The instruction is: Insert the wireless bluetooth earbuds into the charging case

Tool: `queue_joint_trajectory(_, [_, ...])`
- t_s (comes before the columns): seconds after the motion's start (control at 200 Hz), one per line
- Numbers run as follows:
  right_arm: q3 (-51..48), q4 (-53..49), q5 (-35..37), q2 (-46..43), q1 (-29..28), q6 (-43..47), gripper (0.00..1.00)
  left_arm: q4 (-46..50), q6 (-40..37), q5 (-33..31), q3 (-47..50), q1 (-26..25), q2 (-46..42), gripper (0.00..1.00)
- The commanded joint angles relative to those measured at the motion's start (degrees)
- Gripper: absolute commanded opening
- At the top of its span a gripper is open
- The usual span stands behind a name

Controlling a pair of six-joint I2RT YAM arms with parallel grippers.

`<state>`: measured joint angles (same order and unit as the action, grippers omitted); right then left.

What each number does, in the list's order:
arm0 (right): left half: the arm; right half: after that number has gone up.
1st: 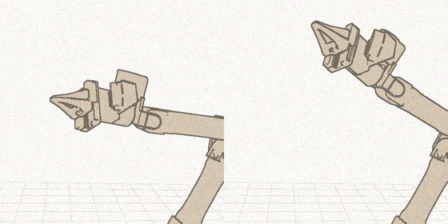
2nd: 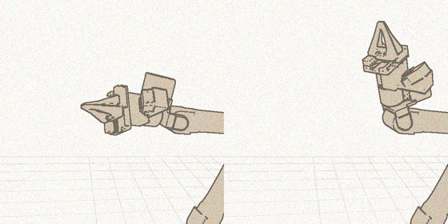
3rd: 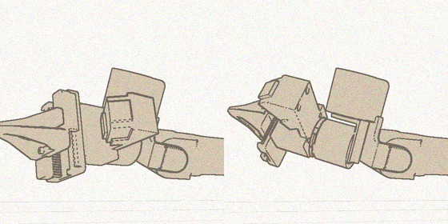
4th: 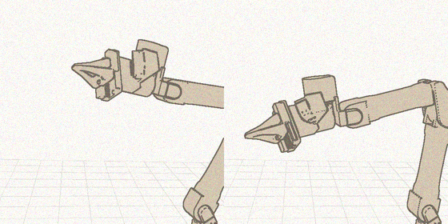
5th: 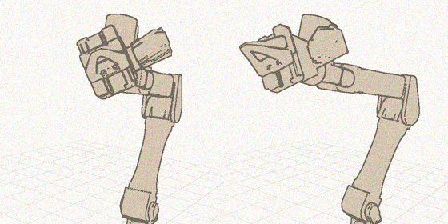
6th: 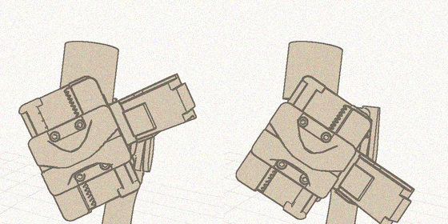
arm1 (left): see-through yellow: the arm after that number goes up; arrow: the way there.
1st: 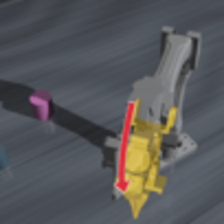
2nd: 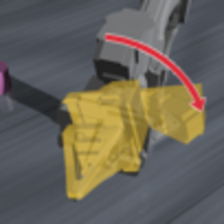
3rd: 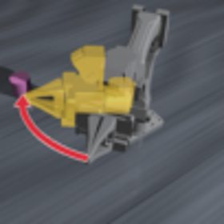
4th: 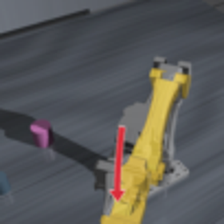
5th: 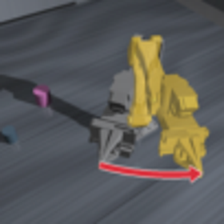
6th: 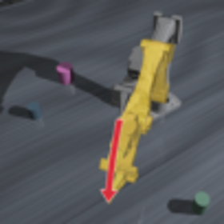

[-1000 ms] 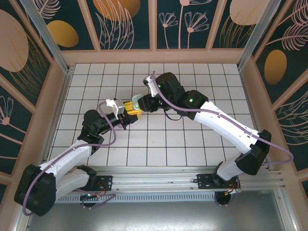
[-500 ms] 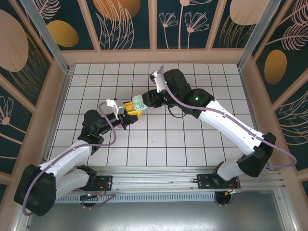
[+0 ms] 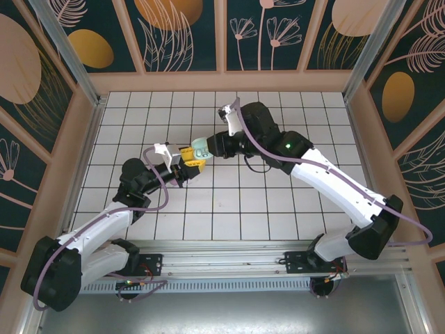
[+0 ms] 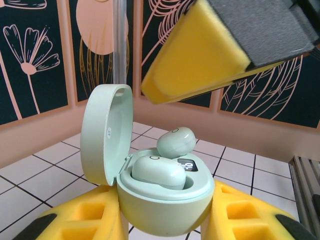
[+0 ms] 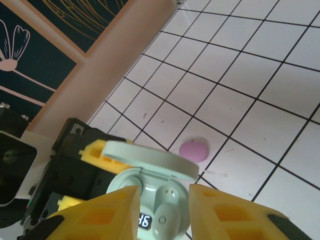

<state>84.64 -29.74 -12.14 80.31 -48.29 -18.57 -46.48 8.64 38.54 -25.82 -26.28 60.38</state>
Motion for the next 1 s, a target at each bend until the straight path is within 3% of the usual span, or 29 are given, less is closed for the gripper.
queue_joint_trajectory(0.0, [-2.05,1.33,-1.39,-2.95,0.47,-1.47,0.33,-1.35,-0.52,0.66,-0.67,-0.27,-1.01,0.0])
queue_joint_trajectory(0.996, [0.17,-3.39,-2.01,1.77,-0.13,0.84,0.32,0.09,-1.15,0.74,-1.25,-0.25,-1.84,0.0])
